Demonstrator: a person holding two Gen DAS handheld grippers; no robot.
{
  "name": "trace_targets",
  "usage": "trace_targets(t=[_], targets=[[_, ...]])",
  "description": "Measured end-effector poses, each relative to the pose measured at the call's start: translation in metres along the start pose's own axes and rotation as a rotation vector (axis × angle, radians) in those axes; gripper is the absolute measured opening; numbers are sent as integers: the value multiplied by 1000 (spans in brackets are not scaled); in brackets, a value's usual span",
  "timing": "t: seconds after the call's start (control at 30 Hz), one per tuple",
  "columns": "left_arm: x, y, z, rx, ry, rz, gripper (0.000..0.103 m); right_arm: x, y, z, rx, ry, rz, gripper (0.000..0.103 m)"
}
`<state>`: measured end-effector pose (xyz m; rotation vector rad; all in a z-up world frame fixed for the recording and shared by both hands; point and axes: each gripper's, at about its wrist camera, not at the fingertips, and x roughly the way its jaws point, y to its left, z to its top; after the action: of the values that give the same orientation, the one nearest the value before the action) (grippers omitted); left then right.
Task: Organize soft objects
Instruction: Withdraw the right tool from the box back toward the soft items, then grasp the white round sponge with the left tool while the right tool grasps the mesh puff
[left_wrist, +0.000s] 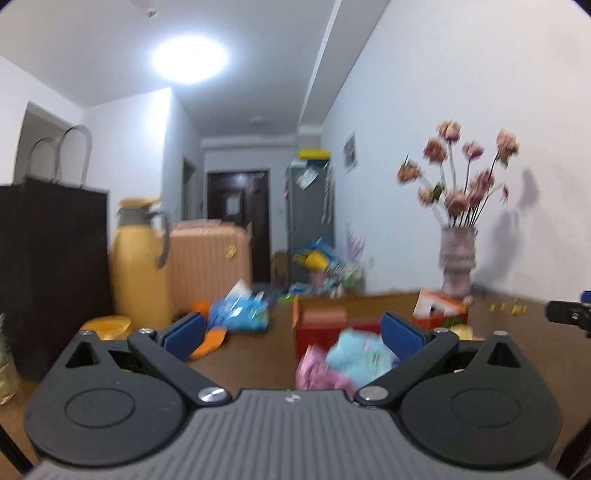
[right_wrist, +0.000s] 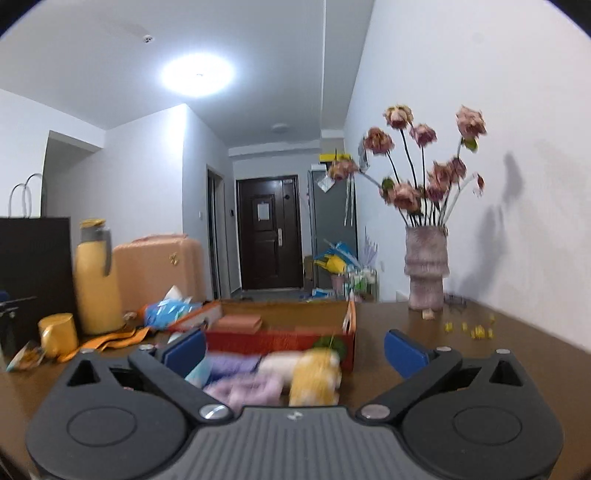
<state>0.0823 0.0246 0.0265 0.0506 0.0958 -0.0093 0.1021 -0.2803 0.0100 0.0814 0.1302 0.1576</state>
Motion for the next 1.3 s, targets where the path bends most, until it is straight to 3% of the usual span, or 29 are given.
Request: trace_targets(t=[0.13,0.3,0.7,0.83,1.1,1.3], targets=[[-36,2,-20,-17,28,5,103,-39,18,-32,-40,37,12,103],[-58,-1,-29,-13,22,27,103,-73,40,-55,-59,20,-12,103],[-46,-5,-28,-14,59,15,103,-69,41,-47,-71,6,-2,103],[-33,-9,-34,-9,91,-3,103,-60,40,-47,-61,17,12,101],[21,-28,-50,35,210,-54,103,-18,40,-49,-73,114,58,80],[77,-38,-54,43,320,-82,82,31,43,-37,-78,167,111,71]])
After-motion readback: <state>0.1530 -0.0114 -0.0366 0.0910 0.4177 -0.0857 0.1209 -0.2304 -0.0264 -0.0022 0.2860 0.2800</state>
